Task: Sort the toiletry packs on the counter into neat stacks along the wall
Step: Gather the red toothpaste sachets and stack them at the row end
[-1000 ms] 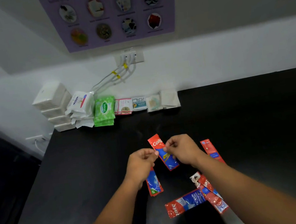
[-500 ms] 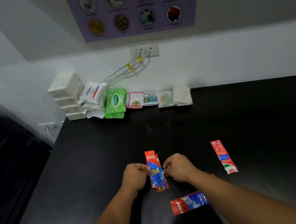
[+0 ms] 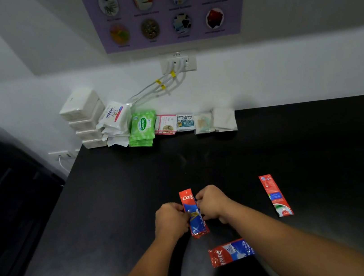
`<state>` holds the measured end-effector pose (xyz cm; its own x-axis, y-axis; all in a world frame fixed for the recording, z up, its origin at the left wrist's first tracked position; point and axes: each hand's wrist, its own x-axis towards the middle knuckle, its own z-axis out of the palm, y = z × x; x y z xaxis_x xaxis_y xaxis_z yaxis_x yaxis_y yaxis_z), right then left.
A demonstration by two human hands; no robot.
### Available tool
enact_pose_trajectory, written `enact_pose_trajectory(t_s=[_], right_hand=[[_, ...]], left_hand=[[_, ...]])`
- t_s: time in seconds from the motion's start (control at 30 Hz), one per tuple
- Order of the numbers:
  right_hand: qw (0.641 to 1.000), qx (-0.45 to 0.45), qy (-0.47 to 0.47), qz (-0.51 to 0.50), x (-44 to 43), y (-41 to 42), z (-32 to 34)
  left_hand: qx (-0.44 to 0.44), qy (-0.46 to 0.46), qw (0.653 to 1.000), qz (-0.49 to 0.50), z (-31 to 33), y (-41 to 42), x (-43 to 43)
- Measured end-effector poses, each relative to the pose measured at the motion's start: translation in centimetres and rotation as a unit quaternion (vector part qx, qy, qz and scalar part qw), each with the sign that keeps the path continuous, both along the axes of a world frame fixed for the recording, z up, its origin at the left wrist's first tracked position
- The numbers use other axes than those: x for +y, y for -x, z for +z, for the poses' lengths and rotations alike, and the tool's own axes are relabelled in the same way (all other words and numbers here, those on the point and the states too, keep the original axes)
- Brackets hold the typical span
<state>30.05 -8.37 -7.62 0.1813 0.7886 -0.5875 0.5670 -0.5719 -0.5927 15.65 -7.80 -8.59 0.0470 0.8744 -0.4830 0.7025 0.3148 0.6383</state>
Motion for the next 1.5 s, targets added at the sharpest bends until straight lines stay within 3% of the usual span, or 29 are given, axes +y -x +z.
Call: enact_pose_trajectory(t_s=[0.17,0.4,0.53,0.77,0.97,1.1,1.23,1.33,1.43,1.5], right_hand=[[0.999,0.019,0.026,-0.040,-0.3,0.9,-0.3],[1.000,0.009,0.009,-0.012,-1.2,0.7,0.6],[0.998,-0.015,-0.041,0.048,-2.4,-1.0,1.9],[0.967,-0.107,-0.040,0.229,-6.2,-4.6,2.3],[0.908,-0.197,-0.034,0.367,-8.3,-5.7,2.2],[0.888,-0.235,-0.017,0.394,-8.5,-5.6,2.0],[0.900,-0.225,-0.025,0.373,-7.9,-5.6,2.4],[0.935,-0.167,-0.032,0.312,-6.9,-5.6,2.4],[0.960,-0.105,-0.090,0.244,-6.2,-5.3,1.9],[0.968,-0.060,-0.138,0.198,-5.8,-4.8,1.9]], left_hand=[[0.016,-0.020,0.999,-0.020,-0.3,-0.4,-0.7],[0.032,-0.052,0.997,-0.042,0.2,-0.2,-1.2],[0.059,-0.146,0.984,-0.085,0.7,0.1,-2.2],[0.015,-0.176,0.937,-0.301,1.9,-0.7,-5.7],[0.196,-0.214,0.838,-0.462,0.8,-2.1,-6.8],[0.221,-0.237,0.823,-0.467,0.6,-2.7,-6.8],[0.189,-0.230,0.853,-0.430,0.8,-3.1,-6.2],[0.114,-0.220,0.893,-0.377,1.9,-2.6,-4.7],[0.030,-0.188,0.945,-0.265,2.9,-1.4,-2.5],[-0.096,-0.143,0.973,-0.150,3.6,-0.7,-1.1]])
